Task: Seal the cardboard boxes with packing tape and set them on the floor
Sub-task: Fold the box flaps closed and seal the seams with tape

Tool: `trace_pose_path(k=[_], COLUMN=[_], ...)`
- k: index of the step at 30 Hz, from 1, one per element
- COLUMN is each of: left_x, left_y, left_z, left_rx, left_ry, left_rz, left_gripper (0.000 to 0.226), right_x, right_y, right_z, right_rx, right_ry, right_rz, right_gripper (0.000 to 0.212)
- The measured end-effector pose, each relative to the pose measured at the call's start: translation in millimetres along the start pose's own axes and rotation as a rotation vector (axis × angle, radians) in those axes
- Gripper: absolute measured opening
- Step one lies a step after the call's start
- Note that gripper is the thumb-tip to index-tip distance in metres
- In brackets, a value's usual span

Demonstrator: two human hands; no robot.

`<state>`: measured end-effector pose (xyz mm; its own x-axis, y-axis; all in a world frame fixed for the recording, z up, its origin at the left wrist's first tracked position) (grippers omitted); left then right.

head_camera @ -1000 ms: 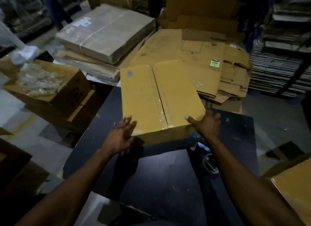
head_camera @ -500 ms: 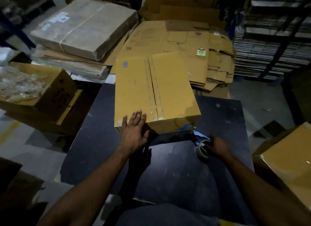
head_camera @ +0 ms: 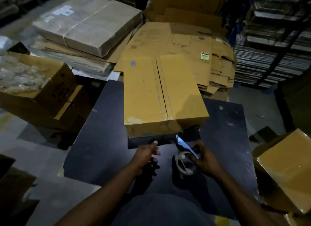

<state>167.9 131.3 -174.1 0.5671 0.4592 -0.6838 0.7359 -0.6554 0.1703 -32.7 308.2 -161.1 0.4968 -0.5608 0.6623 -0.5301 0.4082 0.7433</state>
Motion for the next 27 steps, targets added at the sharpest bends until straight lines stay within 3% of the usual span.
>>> trace_pose_path(k=[3,7,13,18,20,22,24,25,27], left_x=[22,1,-32,-39,-37,-41,-46,-43,-32], left_y=[-15,-12,17,51,66,93,127,144,173], left_z=[-11,-8,-13,-9,-4,10,19,25,35], left_rx=[0.175,0.235,0.204,0.141,0.035,-0.174,-0.378,-0.444,-0.531], left_ry=[0.305,0.237,0.089,0.116,0.148,0.023,-0.119,-0.131,-0.126], left_rz=[-0.191,-0.313,-0.336,-0.561,-0.635,-0.569,-0.511,-0.527,-0.508], left_gripper=[0.077,0.09,0.06,0.036,0.024,0.025,0.032,0.032,0.029], right_x=[36,80,137,202,231,252,258,262,256], right_y=[2,6,2,4,0,-11,-15,-12,-4], right_z=[-1,5,21,38,43,47,59,65,82], right_rx=[0.005,0.022,0.07,0.133,0.208,0.248,0.304,0.26,0.31], right_ry=[0.111,0.27,0.535,0.654,0.724,0.87,0.853,0.961,0.948], right_rz=[0.03,-0.006,-0.312,-0.273,-0.236,-0.338,-0.383,-0.488,-0.466], right_gripper=[0.037,0.045,0.065,0.075,0.076,0.073,0.053,0.037,0.018])
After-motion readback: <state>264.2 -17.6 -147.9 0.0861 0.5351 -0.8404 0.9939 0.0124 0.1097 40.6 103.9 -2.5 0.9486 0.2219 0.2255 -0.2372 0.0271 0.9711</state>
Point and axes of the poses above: each hand's wrist, its own z-axis towards the middle knuckle, its own y-axis out of the back of the hand, x = y × z, the point moved 8 cm from there along z, towards the middle knuckle, and after that the axes turned 9 degrees about -x, right-handed, at the moved point
